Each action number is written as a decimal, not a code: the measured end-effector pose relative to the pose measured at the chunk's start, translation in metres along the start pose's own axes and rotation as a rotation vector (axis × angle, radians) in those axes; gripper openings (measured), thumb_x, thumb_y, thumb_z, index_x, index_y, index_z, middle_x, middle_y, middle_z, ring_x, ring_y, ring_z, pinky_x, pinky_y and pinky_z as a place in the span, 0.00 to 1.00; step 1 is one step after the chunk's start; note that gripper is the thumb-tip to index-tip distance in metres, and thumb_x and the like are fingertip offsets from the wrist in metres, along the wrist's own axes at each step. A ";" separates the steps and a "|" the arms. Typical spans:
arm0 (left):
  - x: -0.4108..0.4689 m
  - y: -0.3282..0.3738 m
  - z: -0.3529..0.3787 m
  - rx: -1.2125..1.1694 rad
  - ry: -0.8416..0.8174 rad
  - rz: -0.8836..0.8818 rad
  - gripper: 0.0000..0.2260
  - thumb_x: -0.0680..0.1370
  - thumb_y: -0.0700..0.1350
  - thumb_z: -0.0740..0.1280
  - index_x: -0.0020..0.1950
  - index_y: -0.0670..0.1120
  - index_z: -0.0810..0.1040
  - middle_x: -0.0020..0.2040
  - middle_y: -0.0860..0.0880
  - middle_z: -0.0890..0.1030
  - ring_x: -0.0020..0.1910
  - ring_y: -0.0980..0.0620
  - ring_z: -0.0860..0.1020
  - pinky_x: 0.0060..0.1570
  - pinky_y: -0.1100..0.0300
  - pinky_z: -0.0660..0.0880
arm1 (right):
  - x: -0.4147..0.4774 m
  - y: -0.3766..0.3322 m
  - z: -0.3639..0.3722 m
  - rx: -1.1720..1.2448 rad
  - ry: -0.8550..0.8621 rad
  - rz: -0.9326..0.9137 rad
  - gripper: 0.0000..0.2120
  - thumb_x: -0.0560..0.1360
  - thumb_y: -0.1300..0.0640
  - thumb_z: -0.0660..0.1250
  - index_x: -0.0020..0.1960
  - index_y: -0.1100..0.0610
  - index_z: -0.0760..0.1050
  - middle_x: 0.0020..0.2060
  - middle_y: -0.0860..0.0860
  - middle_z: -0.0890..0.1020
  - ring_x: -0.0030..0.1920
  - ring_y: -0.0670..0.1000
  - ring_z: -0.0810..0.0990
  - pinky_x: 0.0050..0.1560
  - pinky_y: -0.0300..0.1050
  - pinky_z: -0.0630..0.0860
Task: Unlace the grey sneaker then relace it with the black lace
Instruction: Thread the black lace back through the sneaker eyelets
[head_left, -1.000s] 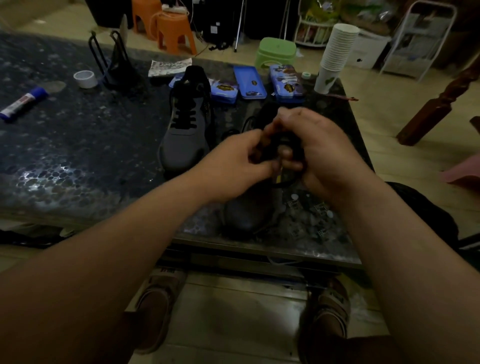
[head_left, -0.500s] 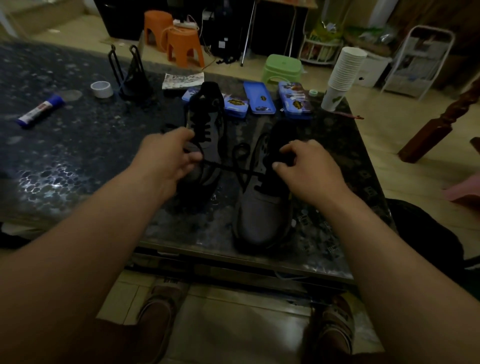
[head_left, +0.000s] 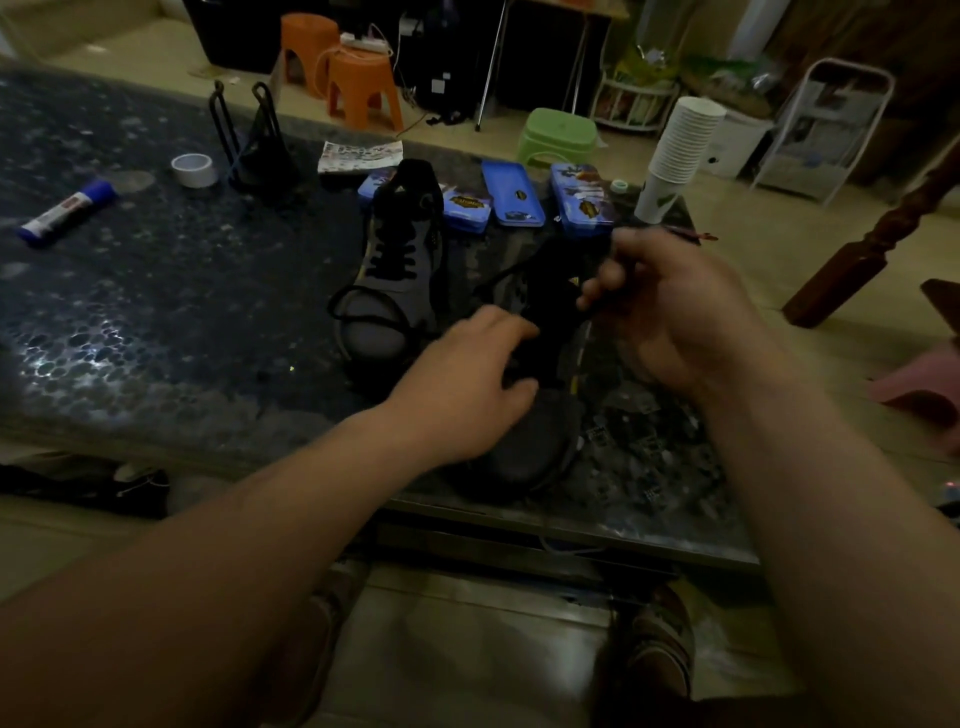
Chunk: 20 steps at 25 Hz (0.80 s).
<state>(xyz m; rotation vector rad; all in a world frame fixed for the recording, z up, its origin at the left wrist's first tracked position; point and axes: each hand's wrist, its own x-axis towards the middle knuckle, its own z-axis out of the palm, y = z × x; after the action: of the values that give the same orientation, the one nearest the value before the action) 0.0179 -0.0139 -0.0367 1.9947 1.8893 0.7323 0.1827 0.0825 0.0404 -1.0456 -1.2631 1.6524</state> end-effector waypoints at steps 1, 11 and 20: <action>-0.001 0.000 0.006 0.058 -0.028 0.009 0.24 0.79 0.53 0.70 0.74 0.50 0.73 0.66 0.50 0.71 0.65 0.46 0.74 0.64 0.46 0.74 | -0.005 -0.009 -0.004 0.082 -0.037 -0.031 0.09 0.83 0.55 0.62 0.44 0.55 0.73 0.29 0.49 0.71 0.33 0.49 0.75 0.42 0.47 0.77; 0.001 0.049 -0.007 -0.509 0.001 -0.037 0.15 0.82 0.54 0.69 0.38 0.48 0.77 0.32 0.52 0.78 0.31 0.59 0.73 0.35 0.60 0.70 | -0.031 -0.015 -0.039 0.403 0.051 0.057 0.14 0.86 0.52 0.57 0.44 0.54 0.74 0.27 0.45 0.65 0.27 0.44 0.64 0.26 0.37 0.63; -0.021 0.015 -0.040 -0.469 -0.297 -0.250 0.20 0.85 0.55 0.61 0.45 0.45 0.84 0.35 0.43 0.83 0.34 0.56 0.80 0.42 0.59 0.73 | -0.016 0.006 -0.104 0.329 0.372 0.103 0.12 0.86 0.55 0.56 0.45 0.53 0.73 0.28 0.44 0.69 0.25 0.43 0.63 0.25 0.35 0.61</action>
<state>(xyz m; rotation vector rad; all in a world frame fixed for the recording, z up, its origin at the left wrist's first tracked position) 0.0080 -0.0407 0.0009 1.4569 1.5766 0.6857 0.2845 0.1001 0.0203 -1.1567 -0.6802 1.5816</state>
